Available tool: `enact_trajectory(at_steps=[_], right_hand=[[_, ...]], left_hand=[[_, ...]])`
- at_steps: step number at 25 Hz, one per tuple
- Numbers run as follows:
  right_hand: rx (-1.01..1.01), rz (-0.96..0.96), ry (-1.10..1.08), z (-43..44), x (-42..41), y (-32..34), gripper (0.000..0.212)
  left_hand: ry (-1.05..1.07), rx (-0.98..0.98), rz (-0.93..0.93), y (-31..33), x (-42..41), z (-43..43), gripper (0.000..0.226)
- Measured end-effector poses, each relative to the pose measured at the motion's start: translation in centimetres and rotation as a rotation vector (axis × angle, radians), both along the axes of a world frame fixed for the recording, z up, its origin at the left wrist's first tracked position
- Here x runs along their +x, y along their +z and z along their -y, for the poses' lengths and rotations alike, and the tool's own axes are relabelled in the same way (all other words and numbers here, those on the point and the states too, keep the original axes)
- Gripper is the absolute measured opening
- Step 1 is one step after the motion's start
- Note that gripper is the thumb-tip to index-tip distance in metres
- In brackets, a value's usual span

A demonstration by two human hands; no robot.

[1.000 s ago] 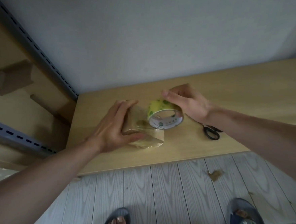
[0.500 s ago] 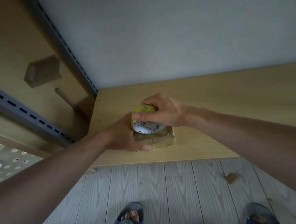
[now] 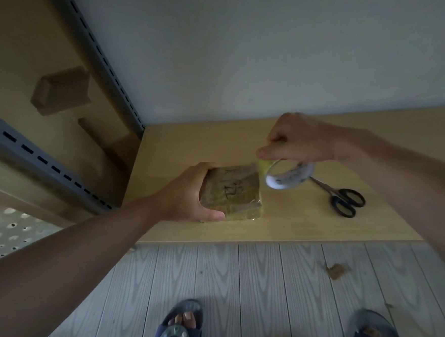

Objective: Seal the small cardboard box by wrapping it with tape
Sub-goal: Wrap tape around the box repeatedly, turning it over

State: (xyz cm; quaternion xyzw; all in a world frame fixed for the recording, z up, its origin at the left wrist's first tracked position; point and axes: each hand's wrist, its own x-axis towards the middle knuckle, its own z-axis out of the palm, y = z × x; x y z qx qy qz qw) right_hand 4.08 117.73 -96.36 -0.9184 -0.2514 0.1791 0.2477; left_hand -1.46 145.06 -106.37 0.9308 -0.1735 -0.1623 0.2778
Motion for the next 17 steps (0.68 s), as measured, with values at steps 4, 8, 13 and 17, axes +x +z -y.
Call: enact_trajectory(at_steps=[4,8,13,17], right_hand=[[-0.042,0.012,-0.088,3.2,-1.5,-3.9,0.055],[-0.006,0.068,-0.129,3.4,-1.8,-5.9,0.054],[-0.020,0.025,-0.151,3.1,-2.7,-7.6,0.052],[-0.031,0.035,-0.199,2.1,-2.9,-7.5,0.048]], left_hand=[[0.009,0.032,-0.037,0.1,0.1,0.3,0.115],[0.001,0.044,-0.027,0.6,0.1,0.6,0.113],[-0.037,0.162,-0.057,1.5,0.1,0.9,0.116],[-0.193,0.731,0.099,4.0,0.8,3.2,0.127]])
